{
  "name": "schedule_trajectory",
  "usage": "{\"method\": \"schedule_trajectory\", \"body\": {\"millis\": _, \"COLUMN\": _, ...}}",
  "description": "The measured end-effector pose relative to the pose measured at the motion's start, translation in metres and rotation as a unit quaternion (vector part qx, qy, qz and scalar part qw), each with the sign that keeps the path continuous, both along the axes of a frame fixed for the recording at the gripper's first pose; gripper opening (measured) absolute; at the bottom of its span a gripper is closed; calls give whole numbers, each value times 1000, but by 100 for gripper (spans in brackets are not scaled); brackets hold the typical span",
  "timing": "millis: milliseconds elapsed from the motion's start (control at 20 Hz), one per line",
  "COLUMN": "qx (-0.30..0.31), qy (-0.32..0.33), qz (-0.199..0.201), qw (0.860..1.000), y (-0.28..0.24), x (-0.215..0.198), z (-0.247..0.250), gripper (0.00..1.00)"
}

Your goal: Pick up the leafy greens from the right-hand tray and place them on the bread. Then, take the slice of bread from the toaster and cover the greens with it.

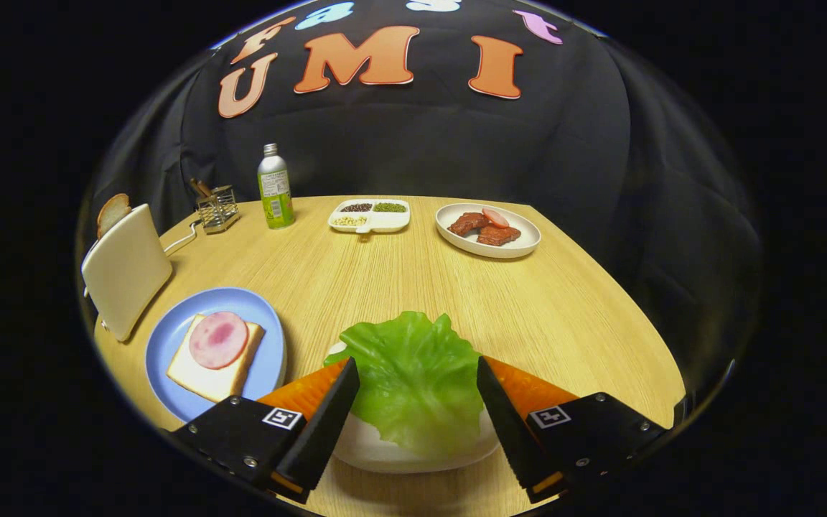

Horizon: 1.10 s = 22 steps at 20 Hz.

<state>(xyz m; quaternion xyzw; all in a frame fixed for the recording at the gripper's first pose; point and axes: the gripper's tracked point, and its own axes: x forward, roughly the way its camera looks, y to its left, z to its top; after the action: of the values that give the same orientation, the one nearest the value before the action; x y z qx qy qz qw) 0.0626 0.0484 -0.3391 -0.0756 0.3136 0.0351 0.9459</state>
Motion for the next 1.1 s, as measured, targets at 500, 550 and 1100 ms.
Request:
{"method": "schedule_trajectory", "body": {"millis": 500, "qx": 26, "qy": 46, "qz": 7, "qw": 999, "y": 9, "x": -7, "z": -30, "gripper": 76}}
{"method": "schedule_trajectory", "body": {"millis": 550, "qx": 30, "qy": 49, "qz": 5, "qw": 998, "y": 9, "x": -7, "z": -32, "gripper": 73}}
{"method": "schedule_trajectory", "body": {"millis": 1100, "qx": 32, "qy": 51, "qz": -8, "qw": 998, "y": 1, "x": -12, "z": -20, "gripper": 3}}
